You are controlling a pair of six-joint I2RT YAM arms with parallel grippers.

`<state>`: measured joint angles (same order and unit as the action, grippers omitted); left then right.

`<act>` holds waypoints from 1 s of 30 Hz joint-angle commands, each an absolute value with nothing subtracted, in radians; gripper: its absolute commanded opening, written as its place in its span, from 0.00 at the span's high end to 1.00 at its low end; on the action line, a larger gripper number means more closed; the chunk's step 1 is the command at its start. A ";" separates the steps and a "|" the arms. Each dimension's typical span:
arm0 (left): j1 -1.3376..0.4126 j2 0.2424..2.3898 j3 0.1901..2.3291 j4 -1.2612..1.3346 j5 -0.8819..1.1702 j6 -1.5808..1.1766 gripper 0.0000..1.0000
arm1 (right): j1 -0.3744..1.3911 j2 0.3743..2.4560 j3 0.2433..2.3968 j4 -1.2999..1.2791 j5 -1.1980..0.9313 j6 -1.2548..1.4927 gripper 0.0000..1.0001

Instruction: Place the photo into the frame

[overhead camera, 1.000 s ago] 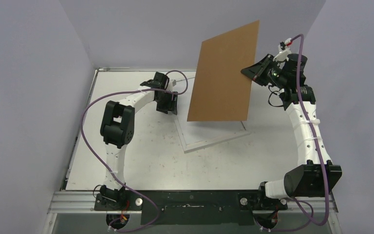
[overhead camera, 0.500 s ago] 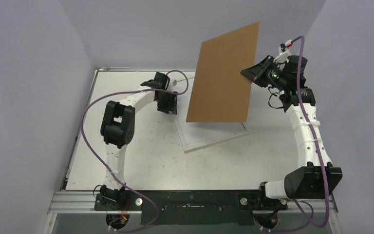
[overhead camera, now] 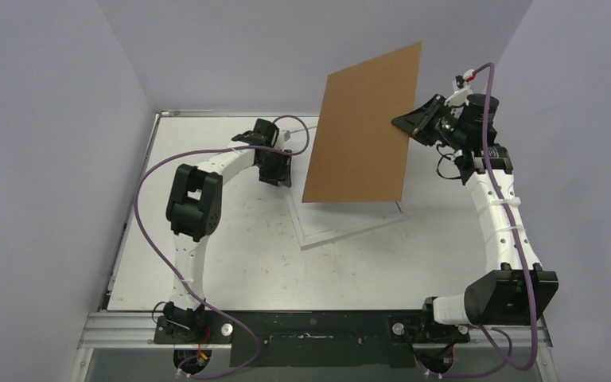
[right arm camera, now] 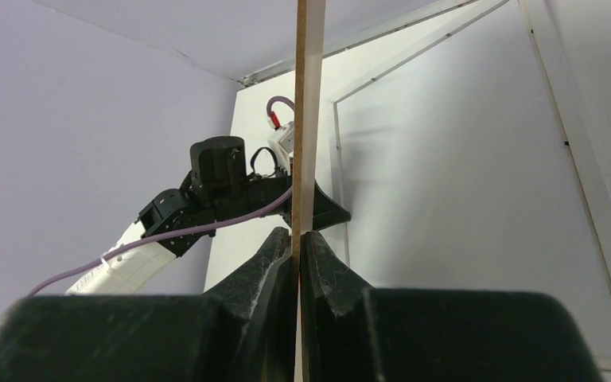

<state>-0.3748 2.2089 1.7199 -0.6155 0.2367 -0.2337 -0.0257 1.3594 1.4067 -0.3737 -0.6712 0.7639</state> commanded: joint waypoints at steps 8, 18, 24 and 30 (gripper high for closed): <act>-0.370 2.179 1.699 -0.584 0.189 -0.194 0.82 | -0.030 1.295 1.415 -0.235 -0.713 0.802 0.95; -0.278 2.138 1.662 -0.639 0.151 -0.028 0.87 | -0.029 1.275 1.342 -0.199 -0.731 0.823 0.95; -0.220 2.101 1.621 -0.684 0.169 0.131 0.87 | -0.017 1.255 1.281 -0.165 -0.745 0.847 0.95; -0.145 2.062 1.651 -0.753 0.312 0.191 0.60 | 0.032 1.261 1.245 -0.126 -0.746 0.865 0.95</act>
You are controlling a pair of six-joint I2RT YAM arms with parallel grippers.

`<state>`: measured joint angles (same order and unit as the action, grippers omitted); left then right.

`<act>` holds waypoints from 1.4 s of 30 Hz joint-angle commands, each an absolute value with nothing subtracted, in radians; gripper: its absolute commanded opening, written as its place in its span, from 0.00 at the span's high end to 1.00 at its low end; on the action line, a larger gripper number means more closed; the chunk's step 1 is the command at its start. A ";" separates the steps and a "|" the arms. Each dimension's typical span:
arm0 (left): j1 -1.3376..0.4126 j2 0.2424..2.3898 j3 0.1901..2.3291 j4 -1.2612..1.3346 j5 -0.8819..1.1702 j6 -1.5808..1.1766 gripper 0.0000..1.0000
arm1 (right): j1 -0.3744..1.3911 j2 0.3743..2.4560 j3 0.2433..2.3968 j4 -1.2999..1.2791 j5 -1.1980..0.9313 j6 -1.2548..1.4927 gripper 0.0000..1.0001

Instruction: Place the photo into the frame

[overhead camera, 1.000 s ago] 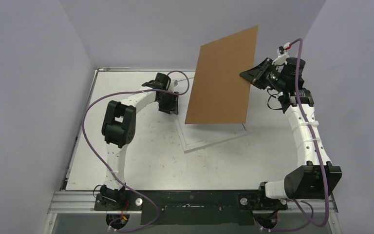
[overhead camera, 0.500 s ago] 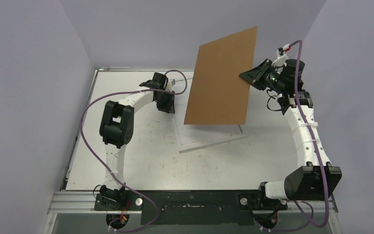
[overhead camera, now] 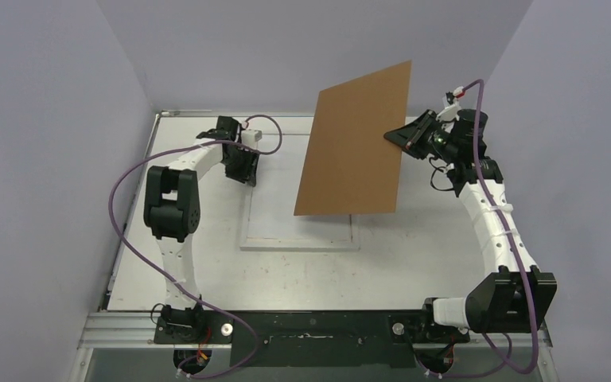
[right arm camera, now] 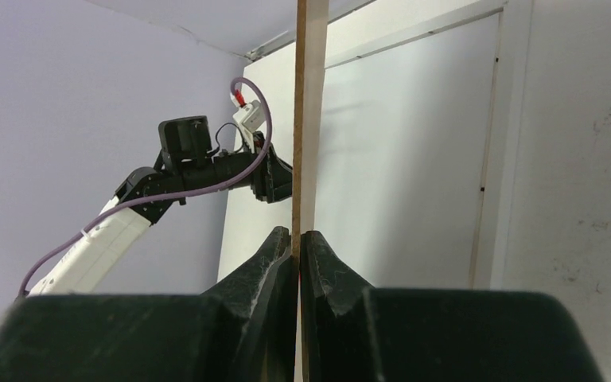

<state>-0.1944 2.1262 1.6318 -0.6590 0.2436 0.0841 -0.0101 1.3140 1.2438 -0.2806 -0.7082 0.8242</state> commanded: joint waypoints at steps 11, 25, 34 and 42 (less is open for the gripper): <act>0.039 2.041 1.825 -0.866 0.637 0.050 0.36 | 0.170 1.338 1.206 -0.009 -0.696 0.932 0.95; 0.150 1.926 1.744 -0.934 0.720 0.069 0.41 | 0.265 1.451 1.229 0.093 -0.626 0.954 0.95; 0.148 1.954 1.644 -0.891 0.680 0.063 0.42 | 0.287 1.526 1.185 0.172 -0.622 0.995 0.95; 0.125 1.950 1.548 -0.805 0.671 0.025 0.46 | 0.293 1.582 1.153 0.252 -0.633 1.035 0.95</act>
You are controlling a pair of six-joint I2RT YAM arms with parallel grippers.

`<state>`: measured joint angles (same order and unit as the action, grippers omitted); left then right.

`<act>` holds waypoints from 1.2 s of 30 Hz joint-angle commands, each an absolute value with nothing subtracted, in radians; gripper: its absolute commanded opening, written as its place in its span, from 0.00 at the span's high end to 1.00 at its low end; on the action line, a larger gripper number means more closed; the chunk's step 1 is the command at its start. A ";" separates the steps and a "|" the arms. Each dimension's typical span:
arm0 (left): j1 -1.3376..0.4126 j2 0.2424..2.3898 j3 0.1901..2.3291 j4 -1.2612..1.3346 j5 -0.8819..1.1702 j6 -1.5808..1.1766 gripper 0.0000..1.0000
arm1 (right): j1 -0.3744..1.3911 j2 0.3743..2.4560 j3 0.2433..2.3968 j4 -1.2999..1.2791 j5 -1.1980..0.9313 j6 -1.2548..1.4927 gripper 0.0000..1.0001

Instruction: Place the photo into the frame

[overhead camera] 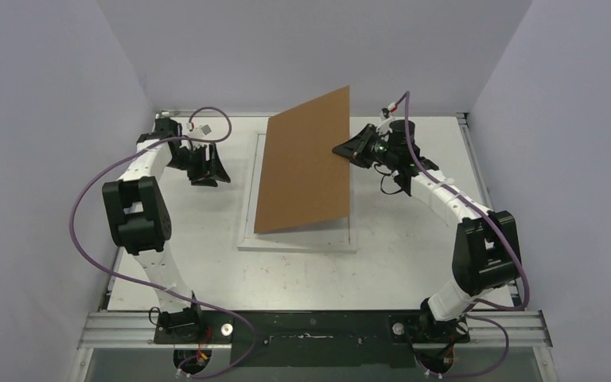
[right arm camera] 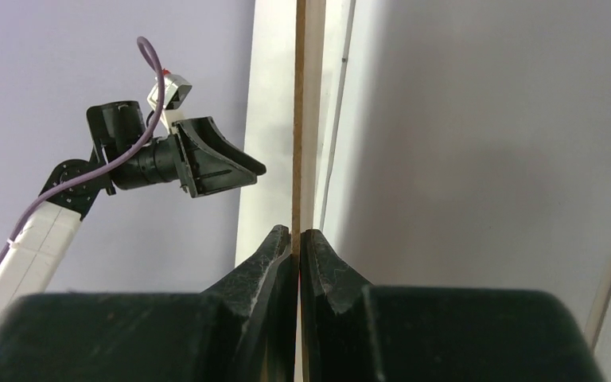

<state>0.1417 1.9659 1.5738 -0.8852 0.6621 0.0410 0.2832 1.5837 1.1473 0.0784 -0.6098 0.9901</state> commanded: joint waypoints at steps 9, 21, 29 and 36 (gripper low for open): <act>0.062 1.941 1.441 -0.695 0.646 -0.053 0.55 | 0.309 1.603 1.133 0.271 -0.630 1.033 0.95; 0.049 1.949 1.375 -0.616 0.631 -0.098 0.63 | 0.330 1.615 1.104 0.291 -0.613 1.040 0.95; 0.041 1.964 1.389 -0.600 0.627 -0.115 0.67 | 0.336 1.638 1.133 0.271 -0.623 1.031 0.95; 0.031 1.951 1.371 -0.584 0.625 -0.118 0.67 | 0.338 1.646 1.125 0.260 -0.621 1.020 0.95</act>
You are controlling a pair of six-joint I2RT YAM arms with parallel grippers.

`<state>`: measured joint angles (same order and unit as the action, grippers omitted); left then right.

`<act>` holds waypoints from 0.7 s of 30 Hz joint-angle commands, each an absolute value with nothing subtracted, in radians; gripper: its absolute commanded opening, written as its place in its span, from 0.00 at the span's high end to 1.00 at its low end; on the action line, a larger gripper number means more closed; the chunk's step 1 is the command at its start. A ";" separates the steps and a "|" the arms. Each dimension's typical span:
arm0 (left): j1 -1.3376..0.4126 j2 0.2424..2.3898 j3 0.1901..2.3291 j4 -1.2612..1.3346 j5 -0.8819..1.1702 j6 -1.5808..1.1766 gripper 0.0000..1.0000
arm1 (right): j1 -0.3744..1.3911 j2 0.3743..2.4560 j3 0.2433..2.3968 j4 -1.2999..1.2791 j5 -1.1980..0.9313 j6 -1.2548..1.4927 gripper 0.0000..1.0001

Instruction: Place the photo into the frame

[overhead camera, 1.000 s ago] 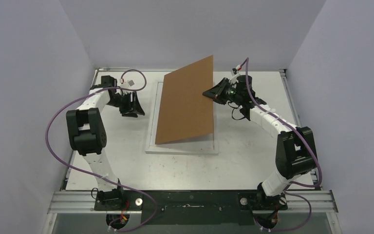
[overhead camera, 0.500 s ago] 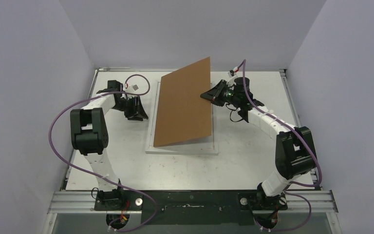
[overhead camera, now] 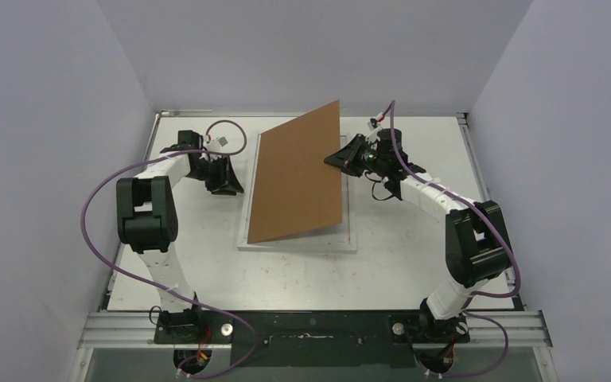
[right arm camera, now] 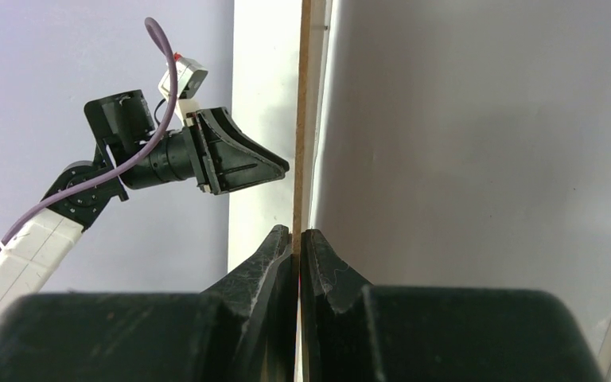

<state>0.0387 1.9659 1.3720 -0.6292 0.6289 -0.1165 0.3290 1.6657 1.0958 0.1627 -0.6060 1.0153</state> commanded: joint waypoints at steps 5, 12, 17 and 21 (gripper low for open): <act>0.032 1.955 1.373 -0.591 0.619 -0.104 0.68 | 0.336 1.653 1.110 0.260 -0.622 1.009 0.95; 0.032 1.967 1.370 -0.590 0.625 -0.100 0.71 | 0.335 1.687 1.148 0.249 -0.630 1.000 0.95; 0.022 1.975 1.373 -0.593 0.617 -0.094 0.80 | 0.329 1.707 1.165 0.238 -0.640 0.991 0.95; 0.015 1.978 1.372 -0.593 0.620 -0.094 0.80 | 0.325 1.718 1.170 0.238 -0.649 0.986 0.95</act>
<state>0.0254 1.9694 1.3712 -0.6235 0.6170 -0.1108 0.3275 1.7264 1.1133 0.1635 -0.6197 1.0111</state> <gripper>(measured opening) 0.202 0.071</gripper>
